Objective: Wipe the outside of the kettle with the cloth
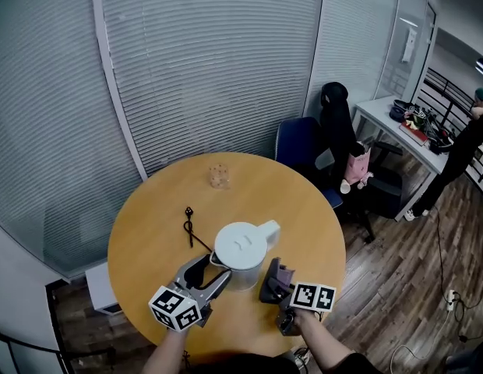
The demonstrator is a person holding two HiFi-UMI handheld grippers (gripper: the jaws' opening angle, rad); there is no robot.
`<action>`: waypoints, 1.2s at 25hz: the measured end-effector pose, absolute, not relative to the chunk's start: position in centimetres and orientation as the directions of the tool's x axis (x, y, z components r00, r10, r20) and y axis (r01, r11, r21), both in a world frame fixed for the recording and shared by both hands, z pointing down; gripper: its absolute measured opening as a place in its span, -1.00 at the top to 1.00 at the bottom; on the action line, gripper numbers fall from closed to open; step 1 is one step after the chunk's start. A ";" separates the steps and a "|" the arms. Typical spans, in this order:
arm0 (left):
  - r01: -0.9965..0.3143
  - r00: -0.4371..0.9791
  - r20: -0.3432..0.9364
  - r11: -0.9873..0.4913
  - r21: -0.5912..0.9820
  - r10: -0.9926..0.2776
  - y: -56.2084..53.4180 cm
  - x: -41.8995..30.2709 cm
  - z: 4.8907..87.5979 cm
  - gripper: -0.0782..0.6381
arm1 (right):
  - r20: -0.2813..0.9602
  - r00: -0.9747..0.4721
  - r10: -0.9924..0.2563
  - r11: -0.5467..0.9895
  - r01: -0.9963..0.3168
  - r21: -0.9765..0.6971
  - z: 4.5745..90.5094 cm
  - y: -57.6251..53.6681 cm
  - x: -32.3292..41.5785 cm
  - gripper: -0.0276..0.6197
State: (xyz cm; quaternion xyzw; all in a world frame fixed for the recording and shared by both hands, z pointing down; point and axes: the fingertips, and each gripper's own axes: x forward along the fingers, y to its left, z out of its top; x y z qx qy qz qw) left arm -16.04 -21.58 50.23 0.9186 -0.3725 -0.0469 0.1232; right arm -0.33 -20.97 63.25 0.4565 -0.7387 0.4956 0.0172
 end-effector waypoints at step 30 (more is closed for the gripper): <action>-0.704 0.688 0.042 -0.653 0.281 -0.724 -21.4 -16.0 50.8 -0.02 | 0.736 -0.587 -0.338 0.142 -0.805 -0.576 72.7 -22.6 -1.9 0.63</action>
